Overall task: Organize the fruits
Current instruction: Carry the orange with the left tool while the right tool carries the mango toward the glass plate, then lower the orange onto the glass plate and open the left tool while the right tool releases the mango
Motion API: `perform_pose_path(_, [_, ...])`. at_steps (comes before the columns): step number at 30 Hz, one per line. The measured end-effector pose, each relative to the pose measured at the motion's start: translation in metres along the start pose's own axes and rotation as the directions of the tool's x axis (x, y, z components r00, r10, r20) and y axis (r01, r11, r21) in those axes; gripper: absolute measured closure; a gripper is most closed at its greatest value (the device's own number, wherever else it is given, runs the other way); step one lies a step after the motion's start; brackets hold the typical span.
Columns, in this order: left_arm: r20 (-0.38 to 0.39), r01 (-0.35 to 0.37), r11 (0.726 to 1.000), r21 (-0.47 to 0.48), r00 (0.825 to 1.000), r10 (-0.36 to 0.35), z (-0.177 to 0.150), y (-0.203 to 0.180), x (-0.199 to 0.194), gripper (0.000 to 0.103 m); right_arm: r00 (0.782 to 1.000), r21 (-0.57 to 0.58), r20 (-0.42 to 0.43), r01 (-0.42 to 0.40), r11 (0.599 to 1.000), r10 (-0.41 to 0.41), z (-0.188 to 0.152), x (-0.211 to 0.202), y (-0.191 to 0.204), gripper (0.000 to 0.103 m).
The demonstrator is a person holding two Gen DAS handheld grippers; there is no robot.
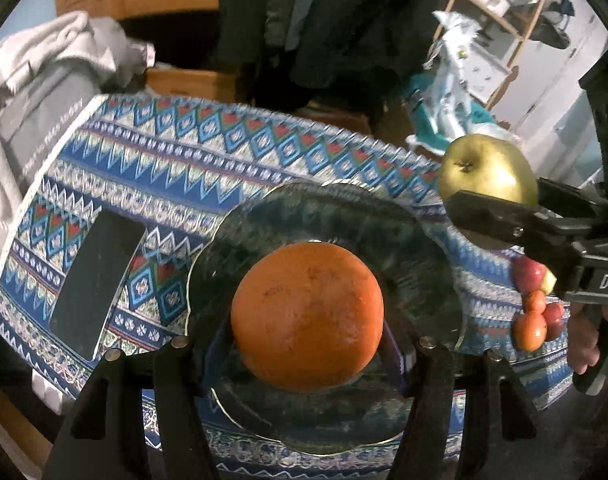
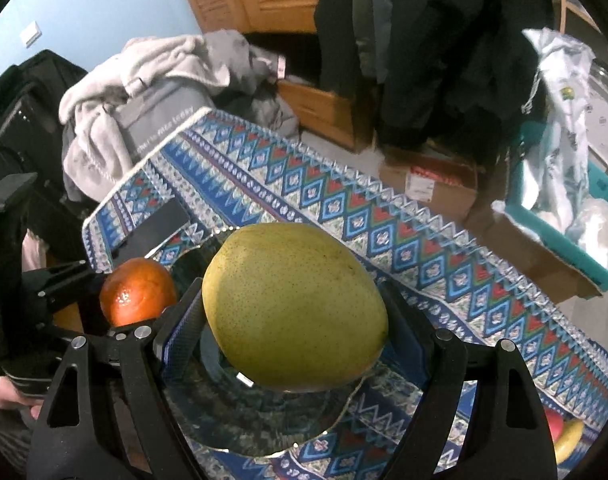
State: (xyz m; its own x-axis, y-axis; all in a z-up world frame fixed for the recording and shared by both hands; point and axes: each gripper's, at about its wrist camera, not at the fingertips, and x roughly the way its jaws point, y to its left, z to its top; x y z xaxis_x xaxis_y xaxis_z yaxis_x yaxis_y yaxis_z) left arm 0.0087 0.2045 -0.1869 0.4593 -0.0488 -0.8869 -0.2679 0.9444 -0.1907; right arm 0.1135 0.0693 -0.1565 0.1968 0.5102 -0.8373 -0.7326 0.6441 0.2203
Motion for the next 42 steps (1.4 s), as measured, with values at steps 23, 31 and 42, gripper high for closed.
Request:
perform_pose_path(23, [-0.184, -0.087, 0.996, 0.008, 0.979, 0.087, -0.025, 0.01, 0.077, 0.037, 0.991, -0.038, -0.132, -0.014, 0.999, 0.009, -0.021, 0.061, 0.008, 0.02])
perform_pose_path(31, [-0.159, -0.085, 0.995, -0.043, 0.984, 0.077, -0.023, 0.021, 0.058, 0.031, 0.985, -0.023, -0.173, -0.025, 0.999, 0.021, -0.027, 0.076, 0.009, 0.02])
perform_pose_path(42, [-0.118, -0.103, 0.993, -0.053, 0.988, 0.096, -0.022, 0.029, 0.035, 0.031, 0.979, -0.002, -0.206, -0.007, 1.0, 0.007, -0.035, 0.088, 0.002, 0.02])
